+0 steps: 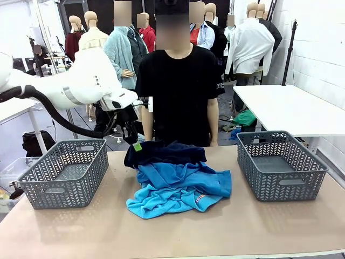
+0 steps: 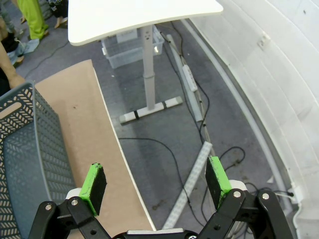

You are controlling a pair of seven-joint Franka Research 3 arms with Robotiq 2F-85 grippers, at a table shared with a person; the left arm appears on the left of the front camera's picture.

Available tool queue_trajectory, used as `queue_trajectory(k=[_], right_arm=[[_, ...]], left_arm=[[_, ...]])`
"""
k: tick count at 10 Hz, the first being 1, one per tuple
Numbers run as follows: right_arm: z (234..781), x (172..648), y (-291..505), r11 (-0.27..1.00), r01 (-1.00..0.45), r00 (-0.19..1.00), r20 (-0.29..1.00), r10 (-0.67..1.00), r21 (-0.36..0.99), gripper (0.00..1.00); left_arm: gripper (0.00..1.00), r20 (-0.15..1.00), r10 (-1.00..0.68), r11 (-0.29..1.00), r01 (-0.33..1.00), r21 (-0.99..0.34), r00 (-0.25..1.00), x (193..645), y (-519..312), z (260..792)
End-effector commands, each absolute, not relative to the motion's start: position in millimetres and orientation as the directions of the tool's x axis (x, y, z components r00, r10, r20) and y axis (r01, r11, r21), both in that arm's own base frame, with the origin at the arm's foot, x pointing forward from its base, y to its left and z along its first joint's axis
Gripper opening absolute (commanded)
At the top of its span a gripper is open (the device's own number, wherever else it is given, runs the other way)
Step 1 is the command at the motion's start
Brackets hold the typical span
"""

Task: Sort the tops and bottoms.
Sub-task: Lift clothes from the center of the table with your left hand.

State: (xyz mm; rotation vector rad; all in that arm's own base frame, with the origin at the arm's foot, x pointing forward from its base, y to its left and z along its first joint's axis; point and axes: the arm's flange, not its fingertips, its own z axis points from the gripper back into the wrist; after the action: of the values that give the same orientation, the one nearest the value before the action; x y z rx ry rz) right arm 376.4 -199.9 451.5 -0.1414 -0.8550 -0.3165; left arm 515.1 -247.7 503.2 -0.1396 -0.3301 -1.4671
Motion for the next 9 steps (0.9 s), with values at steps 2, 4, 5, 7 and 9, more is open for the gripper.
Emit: queue_trajectory(k=[2,4,5,7,9], right_arm=[[452.1,375.2,-199.8,0.945,0.326,0.622,0.753,-0.216,0.002,1.0],[452.1,375.2,-199.8,0.945,0.326,0.622,0.753,-0.216,0.002,1.0],[452.1,375.2,-199.8,0.945,0.326,0.622,0.753,-0.216,0.002,1.0],[452.1,375.2,-199.8,0.945,0.326,0.622,0.753,-0.216,0.002,1.0],[452.1,375.2,-199.8,0.945,0.326,0.622,0.753,-0.216,0.002,1.0]], left_arm=[[0.0,0.316,-0.949,0.113,0.929,0.352,-0.005,474.6,-245.5,607.2],[0.0,0.368,-0.93,0.195,0.853,0.483,0.004,452.9,-248.1,707.8],[0.0,0.409,-0.913,0.233,0.824,0.517,0.002,442.2,-250.5,754.8],[0.0,0.436,-0.899,0.266,0.731,0.628,-0.047,412.7,-272.1,824.4],[0.0,0.478,-0.874,0.318,0.644,0.696,-0.086,370.4,-299.1,897.0]])
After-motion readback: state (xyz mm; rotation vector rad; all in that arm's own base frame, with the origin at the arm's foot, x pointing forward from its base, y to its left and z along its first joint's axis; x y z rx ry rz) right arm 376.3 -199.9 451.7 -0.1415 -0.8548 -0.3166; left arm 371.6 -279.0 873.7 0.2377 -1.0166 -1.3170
